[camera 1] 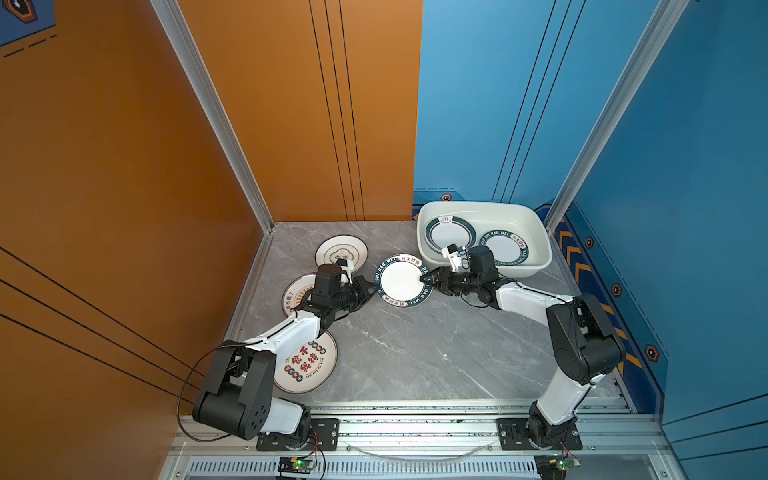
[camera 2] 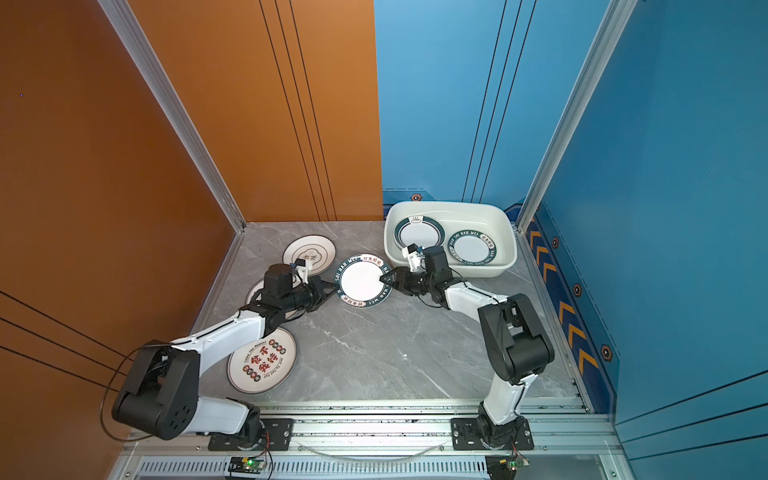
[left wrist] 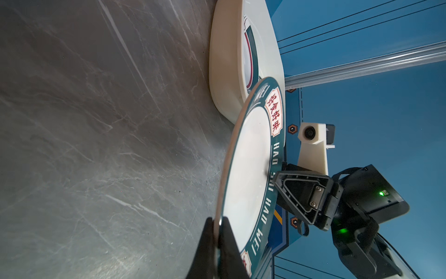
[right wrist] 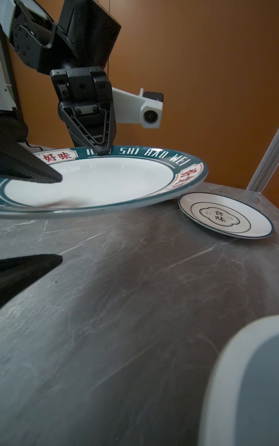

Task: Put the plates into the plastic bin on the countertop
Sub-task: 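Hold the plate upright between both grippers, then carry the plate into the bin with the right gripper while the left releases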

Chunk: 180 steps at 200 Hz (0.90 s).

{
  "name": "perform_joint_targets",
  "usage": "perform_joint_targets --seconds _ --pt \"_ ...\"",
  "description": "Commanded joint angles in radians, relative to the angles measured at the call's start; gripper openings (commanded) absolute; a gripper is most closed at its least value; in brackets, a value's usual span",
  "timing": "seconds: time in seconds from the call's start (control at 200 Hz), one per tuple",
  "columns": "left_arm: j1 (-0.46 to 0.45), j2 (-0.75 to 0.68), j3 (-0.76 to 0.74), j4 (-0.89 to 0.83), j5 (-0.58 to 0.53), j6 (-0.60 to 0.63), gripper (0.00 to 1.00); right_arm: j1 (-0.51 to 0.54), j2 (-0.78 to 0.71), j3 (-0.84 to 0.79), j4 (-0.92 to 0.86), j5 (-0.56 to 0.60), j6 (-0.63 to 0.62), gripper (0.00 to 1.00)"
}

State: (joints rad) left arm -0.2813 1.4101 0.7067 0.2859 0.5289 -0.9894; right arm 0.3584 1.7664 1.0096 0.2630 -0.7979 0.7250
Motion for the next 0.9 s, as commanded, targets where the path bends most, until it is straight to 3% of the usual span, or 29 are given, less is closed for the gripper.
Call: perform_joint_targets --seconds 0.0,0.25,0.421,0.646,0.781,0.896 --pt "-0.01 0.003 0.01 0.066 0.023 -0.014 0.0 0.007 0.025 0.03 0.1 -0.048 0.051 0.4" --pt "-0.019 0.033 0.022 0.067 0.031 -0.006 0.01 0.002 0.037 0.03 0.149 -0.069 0.096 0.14" --pt "-0.02 0.032 0.027 0.059 0.038 0.001 0.24 -0.037 0.011 0.046 0.135 -0.06 0.113 0.04" --pt "-0.019 0.003 0.055 -0.042 0.011 0.059 0.43 -0.141 -0.049 0.136 -0.035 -0.029 0.061 0.0" --pt "-0.015 -0.021 0.071 -0.108 -0.011 0.098 0.6 -0.23 -0.09 0.211 -0.187 0.036 0.0 0.0" --pt "-0.014 -0.05 0.08 -0.158 -0.034 0.146 0.8 -0.31 -0.117 0.291 -0.38 0.183 -0.082 0.0"
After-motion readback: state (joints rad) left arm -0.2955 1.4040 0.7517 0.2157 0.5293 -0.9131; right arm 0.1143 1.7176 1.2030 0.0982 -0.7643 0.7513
